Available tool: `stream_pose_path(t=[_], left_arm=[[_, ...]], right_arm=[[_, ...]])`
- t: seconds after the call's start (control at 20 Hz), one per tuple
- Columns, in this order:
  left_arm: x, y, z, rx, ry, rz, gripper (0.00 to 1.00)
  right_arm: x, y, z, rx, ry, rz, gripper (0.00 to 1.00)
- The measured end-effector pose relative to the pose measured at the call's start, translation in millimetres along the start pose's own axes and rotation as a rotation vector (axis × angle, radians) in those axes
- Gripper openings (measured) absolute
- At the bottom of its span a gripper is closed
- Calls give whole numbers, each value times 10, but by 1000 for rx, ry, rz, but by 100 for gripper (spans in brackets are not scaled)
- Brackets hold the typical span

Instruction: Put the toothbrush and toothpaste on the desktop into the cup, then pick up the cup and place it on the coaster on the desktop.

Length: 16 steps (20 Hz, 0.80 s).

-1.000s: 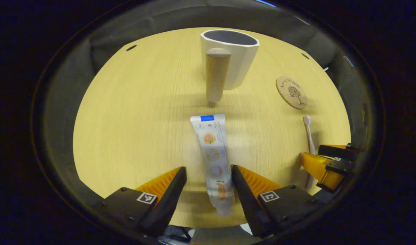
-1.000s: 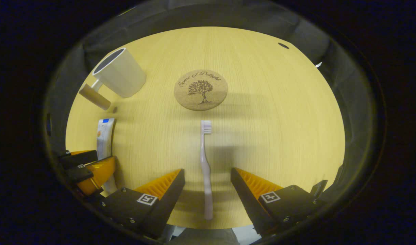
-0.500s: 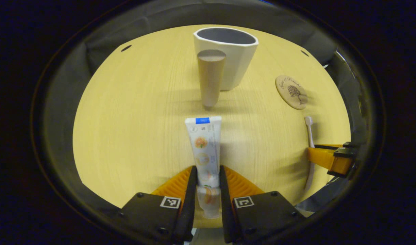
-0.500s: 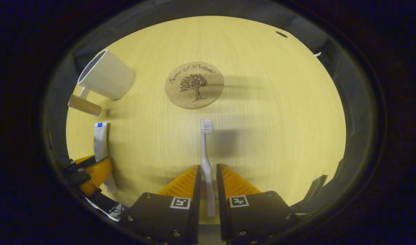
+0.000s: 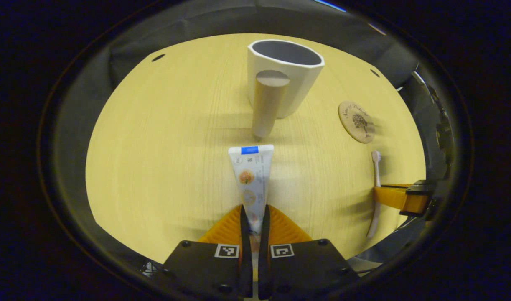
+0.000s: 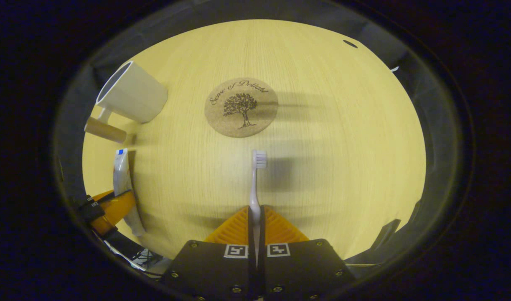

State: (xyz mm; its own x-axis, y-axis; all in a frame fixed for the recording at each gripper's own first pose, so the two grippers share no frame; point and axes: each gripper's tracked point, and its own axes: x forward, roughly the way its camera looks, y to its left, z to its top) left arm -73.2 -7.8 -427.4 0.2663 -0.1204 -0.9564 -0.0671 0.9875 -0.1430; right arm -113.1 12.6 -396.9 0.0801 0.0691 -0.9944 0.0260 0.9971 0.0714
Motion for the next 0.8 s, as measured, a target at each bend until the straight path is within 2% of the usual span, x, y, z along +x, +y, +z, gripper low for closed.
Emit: stream_pose_path(t=[0.45, 0.8], left_arm=[[-579, -147, 146, -41, -63, -57, 13], [-1152, -236, 541, -33, -170, -92, 12]], right_arm=[[2, 1, 3, -15, -11, 5, 3], [-9, -5, 9, -13, -27, 11, 2]])
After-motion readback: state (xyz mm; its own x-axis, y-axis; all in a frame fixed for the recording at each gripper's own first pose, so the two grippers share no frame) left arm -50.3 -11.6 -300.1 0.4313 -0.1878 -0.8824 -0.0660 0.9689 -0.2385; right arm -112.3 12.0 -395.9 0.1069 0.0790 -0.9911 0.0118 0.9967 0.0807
